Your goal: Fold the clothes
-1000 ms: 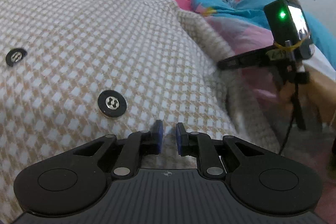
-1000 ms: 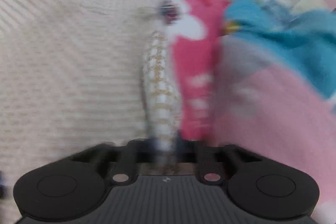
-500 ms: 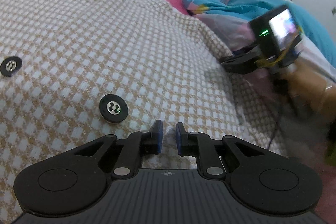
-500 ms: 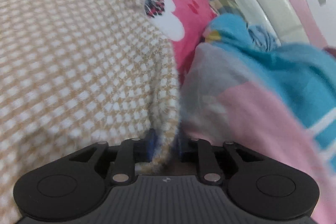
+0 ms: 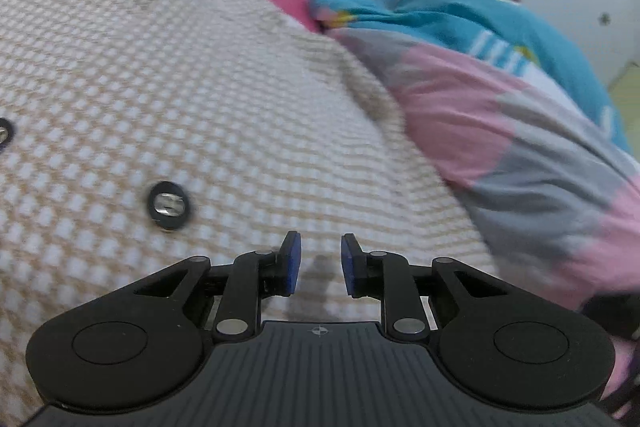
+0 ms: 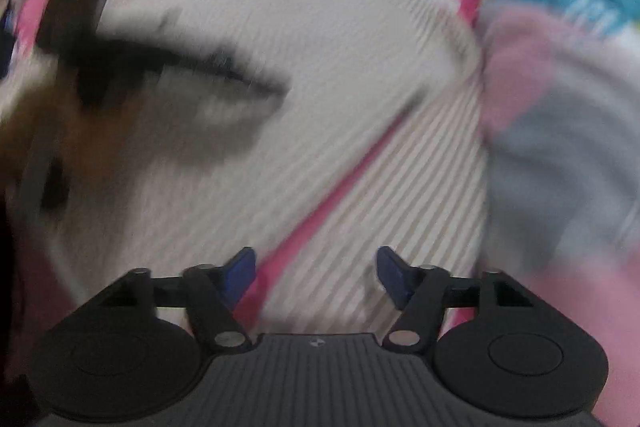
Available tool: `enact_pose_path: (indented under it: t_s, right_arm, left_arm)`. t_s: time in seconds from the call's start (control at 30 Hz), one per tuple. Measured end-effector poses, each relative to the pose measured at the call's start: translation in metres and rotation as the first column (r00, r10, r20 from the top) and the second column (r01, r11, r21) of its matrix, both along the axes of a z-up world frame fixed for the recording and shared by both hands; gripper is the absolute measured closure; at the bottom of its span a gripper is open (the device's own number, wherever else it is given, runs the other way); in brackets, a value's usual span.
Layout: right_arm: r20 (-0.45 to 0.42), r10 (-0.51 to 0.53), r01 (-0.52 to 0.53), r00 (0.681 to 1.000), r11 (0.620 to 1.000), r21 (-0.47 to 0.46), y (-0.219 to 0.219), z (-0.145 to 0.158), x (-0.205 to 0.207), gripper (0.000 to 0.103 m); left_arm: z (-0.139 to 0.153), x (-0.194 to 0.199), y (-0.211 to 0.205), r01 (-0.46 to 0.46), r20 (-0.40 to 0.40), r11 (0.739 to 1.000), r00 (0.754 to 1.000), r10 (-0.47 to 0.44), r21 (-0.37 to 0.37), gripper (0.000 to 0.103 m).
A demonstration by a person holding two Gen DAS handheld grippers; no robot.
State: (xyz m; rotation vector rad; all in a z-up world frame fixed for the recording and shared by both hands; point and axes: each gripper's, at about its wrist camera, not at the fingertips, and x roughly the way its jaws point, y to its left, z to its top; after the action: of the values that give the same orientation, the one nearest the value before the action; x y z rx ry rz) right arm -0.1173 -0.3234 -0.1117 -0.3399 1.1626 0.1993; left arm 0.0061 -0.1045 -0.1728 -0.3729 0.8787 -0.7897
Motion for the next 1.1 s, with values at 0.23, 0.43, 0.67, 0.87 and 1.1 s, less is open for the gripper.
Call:
enact_pose_path:
  t_s: [0.23,0.43,0.67,0.87,1.1]
  right_arm:
    - [0.004,-0.075,0.076,0.997,0.994,-0.078,0.001,-0.038,-0.022,0.064]
    - [0.106,-0.285,0.279,0.953,0.958,0.073,-0.029,0.031,-0.024,0.084]
    - [0.235,-0.513,0.405,0.826,0.829,0.386,-0.083,0.139,-0.015,0.084]
    - [0.358,-0.491,0.283,0.794,0.821,0.497,-0.095,0.213,0.011,0.084]
    - [0.477,-0.326,0.141,0.816,0.913,0.382,-0.085,0.279,0.081,0.084]
  left_arm:
    - [-0.007,-0.016,-0.021,0.089,0.003,0.995,0.996,-0.090,0.033,0.082]
    - [-0.016,-0.016,-0.033,0.112,-0.003,0.991,0.994,-0.112,0.071,0.082]
    - [-0.016,-0.027,-0.044,0.132,0.074,0.980,0.987,-0.144,0.151,0.081]
    - [-0.016,-0.028,-0.048,0.129,0.085,0.978,0.986,-0.144,0.165,0.081]
    - [-0.018,-0.030,-0.047,0.137,0.094,0.976,0.984,-0.154,0.169,0.081]
